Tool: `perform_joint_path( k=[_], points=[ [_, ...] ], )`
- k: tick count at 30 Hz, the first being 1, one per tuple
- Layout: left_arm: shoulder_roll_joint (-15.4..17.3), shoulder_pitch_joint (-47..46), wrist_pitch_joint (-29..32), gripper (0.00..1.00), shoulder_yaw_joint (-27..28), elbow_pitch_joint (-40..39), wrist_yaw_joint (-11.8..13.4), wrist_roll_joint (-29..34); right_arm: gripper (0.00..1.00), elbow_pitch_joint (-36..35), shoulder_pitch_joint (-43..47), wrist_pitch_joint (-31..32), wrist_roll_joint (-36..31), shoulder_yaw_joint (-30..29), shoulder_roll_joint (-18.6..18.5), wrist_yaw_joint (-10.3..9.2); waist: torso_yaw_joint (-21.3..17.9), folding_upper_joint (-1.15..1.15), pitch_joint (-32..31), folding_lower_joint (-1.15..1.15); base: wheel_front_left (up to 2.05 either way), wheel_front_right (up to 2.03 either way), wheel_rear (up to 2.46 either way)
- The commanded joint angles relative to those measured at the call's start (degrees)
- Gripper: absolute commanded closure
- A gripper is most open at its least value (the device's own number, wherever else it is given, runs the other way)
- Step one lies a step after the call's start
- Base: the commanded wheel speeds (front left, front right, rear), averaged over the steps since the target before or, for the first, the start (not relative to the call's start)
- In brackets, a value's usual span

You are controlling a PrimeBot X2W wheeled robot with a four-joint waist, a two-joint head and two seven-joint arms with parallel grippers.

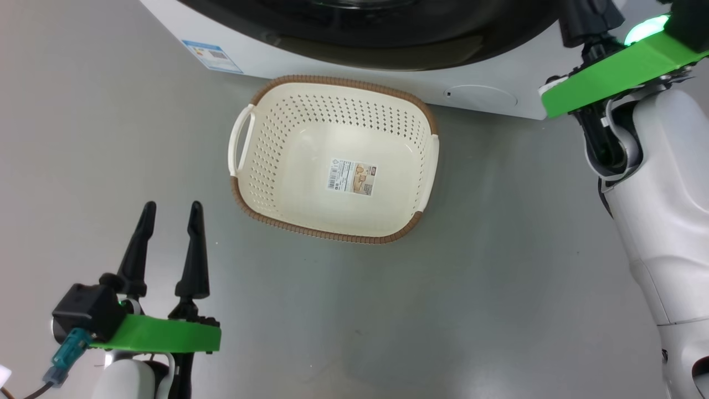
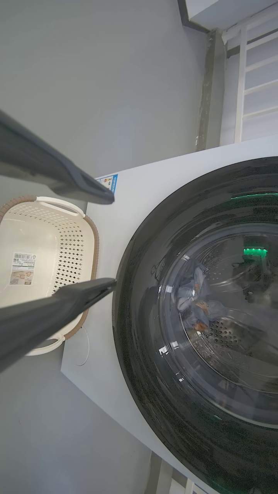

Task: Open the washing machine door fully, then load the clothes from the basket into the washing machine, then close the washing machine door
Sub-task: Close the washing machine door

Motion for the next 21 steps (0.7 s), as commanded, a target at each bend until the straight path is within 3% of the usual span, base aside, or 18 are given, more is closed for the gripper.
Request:
perform_joint_path(
  k=[1,13,21],
  points=[
    [1.3,-0.7,-0.5,0.00,1.7,-1.5,-0.2,-0.3,1.00,-1.2,-1.2,-0.3,-0.4,-0.3,0.9,0.06,0.2,0.00,0.3,0.00,0.00,0.00,0.00],
    [1.1,-2.0,-0.5,0.00,1.1,-1.3,-0.2,-0.4,1.00,-0.8,-3.5,-0.3,-2.0,-3.8,1.9,0.06,0.7,0.00,1.3,0.00,0.00,0.00,0.00],
    [1.3,-1.6,-0.5,0.00,1.2,-0.2,-0.2,-0.1,0.98,-2.1,1.1,-0.3,-1.5,0.4,1.7,0.06,-0.3,0.00,-0.7,0.00,0.00,0.00,0.00]
  ],
)
